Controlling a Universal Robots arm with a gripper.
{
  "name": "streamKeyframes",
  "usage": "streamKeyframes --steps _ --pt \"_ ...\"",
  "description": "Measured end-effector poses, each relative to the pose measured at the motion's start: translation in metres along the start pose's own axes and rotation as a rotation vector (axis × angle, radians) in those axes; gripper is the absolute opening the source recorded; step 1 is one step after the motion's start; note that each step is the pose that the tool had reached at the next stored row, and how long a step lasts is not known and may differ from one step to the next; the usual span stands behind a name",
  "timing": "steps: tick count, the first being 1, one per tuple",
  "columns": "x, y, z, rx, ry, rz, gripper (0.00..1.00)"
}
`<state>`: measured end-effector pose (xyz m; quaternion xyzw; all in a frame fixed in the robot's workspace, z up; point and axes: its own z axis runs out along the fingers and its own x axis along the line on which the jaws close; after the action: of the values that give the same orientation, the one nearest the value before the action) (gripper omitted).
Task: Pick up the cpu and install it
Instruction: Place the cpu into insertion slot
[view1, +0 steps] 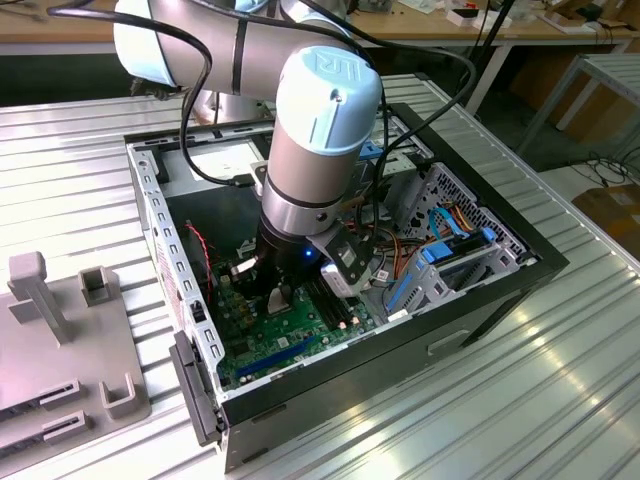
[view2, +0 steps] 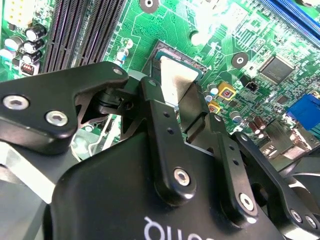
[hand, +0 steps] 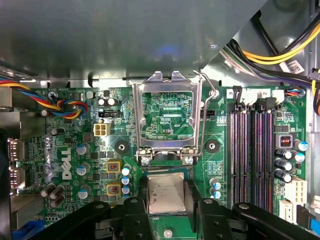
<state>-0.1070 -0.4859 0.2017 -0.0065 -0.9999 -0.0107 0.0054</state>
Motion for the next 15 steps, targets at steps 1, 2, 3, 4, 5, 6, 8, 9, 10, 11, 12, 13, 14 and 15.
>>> streamKeyframes --steps 1,2,3,4,5,6,8,9,10,11,12,13,14,15 --pt "0.0000 0.0000 -0.0002 -0.0001 -0.0001 0.000 0.40" --pt "0.0000 0.0000 -0.0007 -0.0002 0.0000 0.000 0.40" --pt "-0.0001 0.0000 -0.0017 -0.0001 0.0002 0.000 0.40" --pt "-0.0001 0.0000 -0.0022 -0.0002 0.0003 0.001 0.40" --pt "-0.0001 0.0000 -0.0025 -0.0001 0.0004 0.001 0.40" --pt "-0.0002 -0.0001 -0.0026 -0.0002 0.0004 0.002 0.40" --pt "-0.0004 -0.0002 -0.0027 -0.0001 0.0006 0.007 0.40" --pt "-0.0005 -0.0002 -0.0027 -0.0001 0.0006 0.010 0.40" --pt "-0.0007 -0.0002 -0.0027 -0.0002 0.0005 0.013 0.40" --pt "-0.0007 -0.0002 -0.0027 -0.0002 0.0004 0.016 0.40" --pt "-0.0008 -0.0003 -0.0027 -0.0001 0.0004 0.019 0.40" --pt "-0.0009 -0.0003 -0.0028 0.0000 0.0003 0.022 0.40" --pt "-0.0009 -0.0003 -0.0028 0.0000 0.0003 0.025 0.40" --pt "-0.0009 -0.0003 -0.0027 0.0000 0.0002 0.026 0.40"
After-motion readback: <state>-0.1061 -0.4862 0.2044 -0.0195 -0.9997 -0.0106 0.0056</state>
